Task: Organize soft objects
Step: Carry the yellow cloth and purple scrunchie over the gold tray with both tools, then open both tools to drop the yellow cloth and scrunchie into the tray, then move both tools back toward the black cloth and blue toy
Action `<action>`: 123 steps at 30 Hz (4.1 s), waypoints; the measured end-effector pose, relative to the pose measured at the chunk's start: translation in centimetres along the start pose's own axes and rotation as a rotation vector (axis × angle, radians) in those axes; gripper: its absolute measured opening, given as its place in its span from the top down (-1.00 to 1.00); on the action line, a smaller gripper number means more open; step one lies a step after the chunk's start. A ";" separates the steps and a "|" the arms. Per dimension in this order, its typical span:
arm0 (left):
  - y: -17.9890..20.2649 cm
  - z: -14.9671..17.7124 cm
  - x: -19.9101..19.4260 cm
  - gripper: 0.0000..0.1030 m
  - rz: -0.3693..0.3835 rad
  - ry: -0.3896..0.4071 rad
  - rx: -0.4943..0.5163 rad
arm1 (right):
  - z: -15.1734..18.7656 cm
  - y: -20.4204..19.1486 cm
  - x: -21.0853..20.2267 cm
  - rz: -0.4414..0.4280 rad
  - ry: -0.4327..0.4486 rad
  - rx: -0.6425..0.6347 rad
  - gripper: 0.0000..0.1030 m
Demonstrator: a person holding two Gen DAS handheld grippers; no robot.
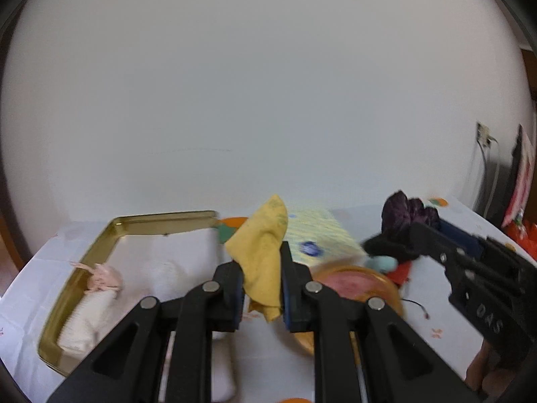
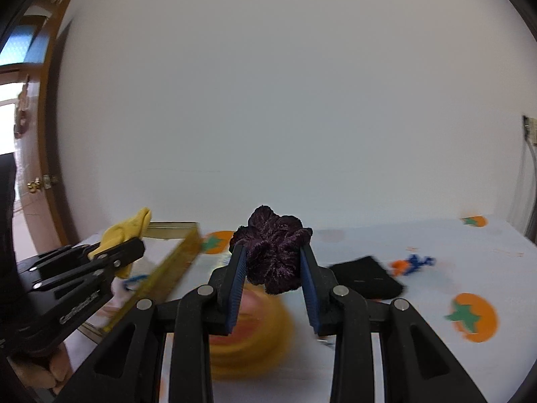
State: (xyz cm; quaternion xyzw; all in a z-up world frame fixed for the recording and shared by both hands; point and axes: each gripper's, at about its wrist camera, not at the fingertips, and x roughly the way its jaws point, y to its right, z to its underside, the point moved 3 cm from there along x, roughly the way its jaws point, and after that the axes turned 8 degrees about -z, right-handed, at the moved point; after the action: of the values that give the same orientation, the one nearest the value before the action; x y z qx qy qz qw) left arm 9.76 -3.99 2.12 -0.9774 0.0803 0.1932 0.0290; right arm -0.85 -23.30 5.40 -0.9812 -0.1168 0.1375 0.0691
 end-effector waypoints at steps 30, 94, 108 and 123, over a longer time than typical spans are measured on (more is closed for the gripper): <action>-13.9 -2.0 7.6 0.71 -0.371 -0.269 -0.081 | -2.2 -12.4 15.6 -0.189 -0.120 0.070 0.33; -10.9 -0.4 -1.2 -0.99 -0.481 0.137 -0.194 | -0.7 -9.3 8.3 -0.014 0.086 -0.095 -0.56; -8.9 1.7 -2.0 -0.99 -0.439 0.082 -0.172 | -0.1 -6.8 5.7 0.007 0.063 -0.067 -0.56; -4.1 2.4 -3.6 -0.99 -0.381 0.080 -0.106 | 0.5 -3.3 3.3 0.024 0.034 -0.094 -0.56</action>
State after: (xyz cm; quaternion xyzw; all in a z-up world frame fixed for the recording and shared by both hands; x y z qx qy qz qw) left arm 6.30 0.76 1.42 -0.9820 -0.1154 0.1494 0.0105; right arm 1.41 -19.21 4.61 -0.9869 -0.1099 0.1161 0.0235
